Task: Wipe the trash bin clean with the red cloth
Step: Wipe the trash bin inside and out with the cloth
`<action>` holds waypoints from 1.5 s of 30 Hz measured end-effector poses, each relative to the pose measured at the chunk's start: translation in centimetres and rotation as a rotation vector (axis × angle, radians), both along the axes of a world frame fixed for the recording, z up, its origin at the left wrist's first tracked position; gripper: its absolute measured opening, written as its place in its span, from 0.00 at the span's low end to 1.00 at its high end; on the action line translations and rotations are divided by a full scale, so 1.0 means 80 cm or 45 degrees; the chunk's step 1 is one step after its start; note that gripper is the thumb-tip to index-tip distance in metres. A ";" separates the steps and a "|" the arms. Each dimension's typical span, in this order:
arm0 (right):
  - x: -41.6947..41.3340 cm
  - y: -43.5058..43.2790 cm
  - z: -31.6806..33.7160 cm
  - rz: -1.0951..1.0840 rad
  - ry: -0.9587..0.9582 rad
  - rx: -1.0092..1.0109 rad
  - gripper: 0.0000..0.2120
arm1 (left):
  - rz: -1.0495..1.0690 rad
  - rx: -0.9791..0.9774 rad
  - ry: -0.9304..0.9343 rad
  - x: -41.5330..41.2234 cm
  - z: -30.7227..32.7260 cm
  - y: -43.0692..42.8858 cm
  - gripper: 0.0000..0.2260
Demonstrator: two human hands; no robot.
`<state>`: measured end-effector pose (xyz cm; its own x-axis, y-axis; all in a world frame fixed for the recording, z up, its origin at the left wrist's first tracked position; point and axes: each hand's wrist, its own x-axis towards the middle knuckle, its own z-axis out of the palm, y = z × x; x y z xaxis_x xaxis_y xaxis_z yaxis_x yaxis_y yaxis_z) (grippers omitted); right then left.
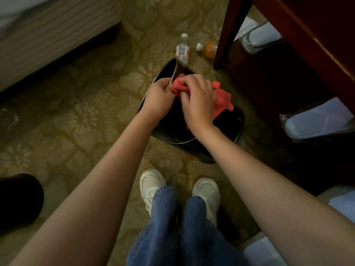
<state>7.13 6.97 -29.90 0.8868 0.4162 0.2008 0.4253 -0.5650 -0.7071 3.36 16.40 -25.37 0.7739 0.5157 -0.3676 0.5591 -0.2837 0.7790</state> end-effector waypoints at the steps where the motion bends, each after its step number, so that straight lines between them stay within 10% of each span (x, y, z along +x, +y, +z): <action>1: -0.003 0.002 0.000 0.006 -0.010 0.012 0.10 | 0.008 -0.004 0.007 -0.001 0.000 0.001 0.12; 45: -0.004 -0.124 -0.061 0.147 -0.247 -0.349 0.10 | 0.122 -0.057 0.028 -0.005 0.000 -0.002 0.14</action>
<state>6.84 -2.94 -34.81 0.7870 0.5734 0.2277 0.6090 -0.6628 -0.4358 2.96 16.23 -25.36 0.7134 0.5697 -0.4080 0.5989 -0.1935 0.7771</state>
